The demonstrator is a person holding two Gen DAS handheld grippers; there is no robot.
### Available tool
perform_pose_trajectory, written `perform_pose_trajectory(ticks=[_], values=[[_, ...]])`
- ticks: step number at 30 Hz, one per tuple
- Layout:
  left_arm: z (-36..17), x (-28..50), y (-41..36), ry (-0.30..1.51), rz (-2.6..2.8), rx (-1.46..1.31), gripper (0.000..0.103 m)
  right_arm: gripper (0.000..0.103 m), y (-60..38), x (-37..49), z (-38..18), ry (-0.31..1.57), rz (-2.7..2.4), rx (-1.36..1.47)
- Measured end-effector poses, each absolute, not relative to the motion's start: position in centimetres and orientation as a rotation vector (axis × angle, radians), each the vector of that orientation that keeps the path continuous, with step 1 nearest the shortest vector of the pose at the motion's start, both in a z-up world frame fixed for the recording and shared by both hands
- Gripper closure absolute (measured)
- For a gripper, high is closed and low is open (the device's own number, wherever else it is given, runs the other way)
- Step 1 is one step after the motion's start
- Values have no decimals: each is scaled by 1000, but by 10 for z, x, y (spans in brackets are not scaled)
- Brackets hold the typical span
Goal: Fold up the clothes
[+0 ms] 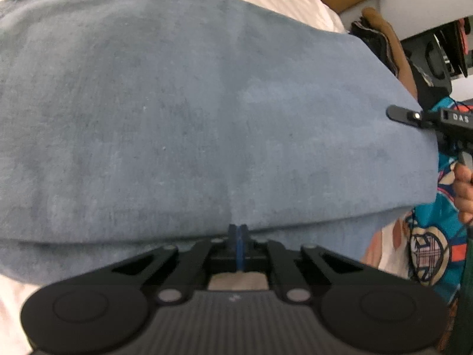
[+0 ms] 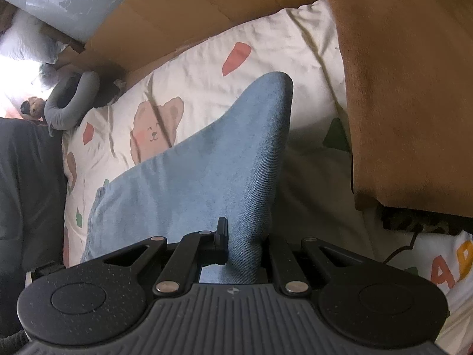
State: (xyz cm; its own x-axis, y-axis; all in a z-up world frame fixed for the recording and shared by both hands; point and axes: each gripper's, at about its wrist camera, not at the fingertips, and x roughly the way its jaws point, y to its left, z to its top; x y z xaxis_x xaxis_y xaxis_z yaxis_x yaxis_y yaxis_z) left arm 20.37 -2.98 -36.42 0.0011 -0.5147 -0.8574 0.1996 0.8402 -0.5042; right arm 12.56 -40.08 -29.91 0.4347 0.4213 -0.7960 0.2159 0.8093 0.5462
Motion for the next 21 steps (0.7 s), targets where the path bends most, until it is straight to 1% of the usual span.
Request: perform_pose_trajectory(ticks=[5,7,9,15,21], values=[[-346,219,-29,1418,-570,-284,101,97,-400,126,-295,1129,151,641],[-344,224,-28,1395,-565,-276,99,97,-399,126,-293,1132,151,642],[-349,231,-27,1393,-558,-266,96,97,-400,125,-292,1136,147,660],[-371,246,-40,1395,-551,-281,96,97,-397,126,-287,1134,159,647],[-370,285,-50,1362,-509,-268,98,97,-395,129,-284,1143,162,635]])
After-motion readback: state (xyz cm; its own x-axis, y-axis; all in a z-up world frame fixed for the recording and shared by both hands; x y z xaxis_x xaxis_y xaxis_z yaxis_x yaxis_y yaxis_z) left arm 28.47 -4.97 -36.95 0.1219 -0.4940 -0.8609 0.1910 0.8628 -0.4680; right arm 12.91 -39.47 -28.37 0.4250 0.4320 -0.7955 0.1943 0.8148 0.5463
